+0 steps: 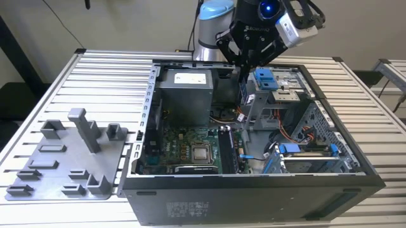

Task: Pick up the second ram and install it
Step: 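Insert the second ram into the second slot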

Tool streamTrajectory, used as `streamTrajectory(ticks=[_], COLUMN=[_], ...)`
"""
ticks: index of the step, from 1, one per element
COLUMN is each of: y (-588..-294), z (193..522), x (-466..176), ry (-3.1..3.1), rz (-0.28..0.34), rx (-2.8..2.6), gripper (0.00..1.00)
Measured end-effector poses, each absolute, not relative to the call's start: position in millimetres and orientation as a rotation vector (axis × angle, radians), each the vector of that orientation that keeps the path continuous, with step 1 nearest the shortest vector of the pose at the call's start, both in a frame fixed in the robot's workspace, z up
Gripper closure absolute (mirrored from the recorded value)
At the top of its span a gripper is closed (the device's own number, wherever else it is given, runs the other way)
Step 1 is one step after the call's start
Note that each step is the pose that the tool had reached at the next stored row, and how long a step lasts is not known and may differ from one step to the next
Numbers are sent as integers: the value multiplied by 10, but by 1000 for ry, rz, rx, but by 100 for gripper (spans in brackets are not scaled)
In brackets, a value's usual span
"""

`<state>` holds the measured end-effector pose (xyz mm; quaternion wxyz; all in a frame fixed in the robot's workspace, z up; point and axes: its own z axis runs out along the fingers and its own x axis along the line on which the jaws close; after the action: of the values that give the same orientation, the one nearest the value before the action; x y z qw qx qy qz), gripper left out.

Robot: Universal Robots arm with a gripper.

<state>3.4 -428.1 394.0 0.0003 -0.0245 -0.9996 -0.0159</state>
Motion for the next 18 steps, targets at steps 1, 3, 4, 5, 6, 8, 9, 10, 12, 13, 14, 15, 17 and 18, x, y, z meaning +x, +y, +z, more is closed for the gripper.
streamTrajectory(ticks=[1,3,4,5,6,8,9,10,12,13,14,15,17,18], y=[-4281,-4281,-4281,-4280,-4281,-4281,-4281,-4281,-4281,-4281,-4281,-4281,-4281,-4281], z=[3940,3940,3938,3934,3931,3923,3917,3911,3900,3894,3886,3879,3864,3856], x=[34,35,35,35,35,35,34,35,35,35,34,34,34,35], ry=[-3140,-3140,-3140,-3140,-3140,-3140,-3140,-3140,-3140,-3140,-3140,-3140,-3140,-3140], rz=[-50,-50,-50,-50,-50,-50,-50,-50,-50,-50,-50,-50,-50,-50], rx=[-77,-78,-78,-78,-78,-78,-78,-78,-78,-78,-78,-78,-78,-78], gripper=[86,86,86,86,86,86,86,86,86,86,86,86,86,86])
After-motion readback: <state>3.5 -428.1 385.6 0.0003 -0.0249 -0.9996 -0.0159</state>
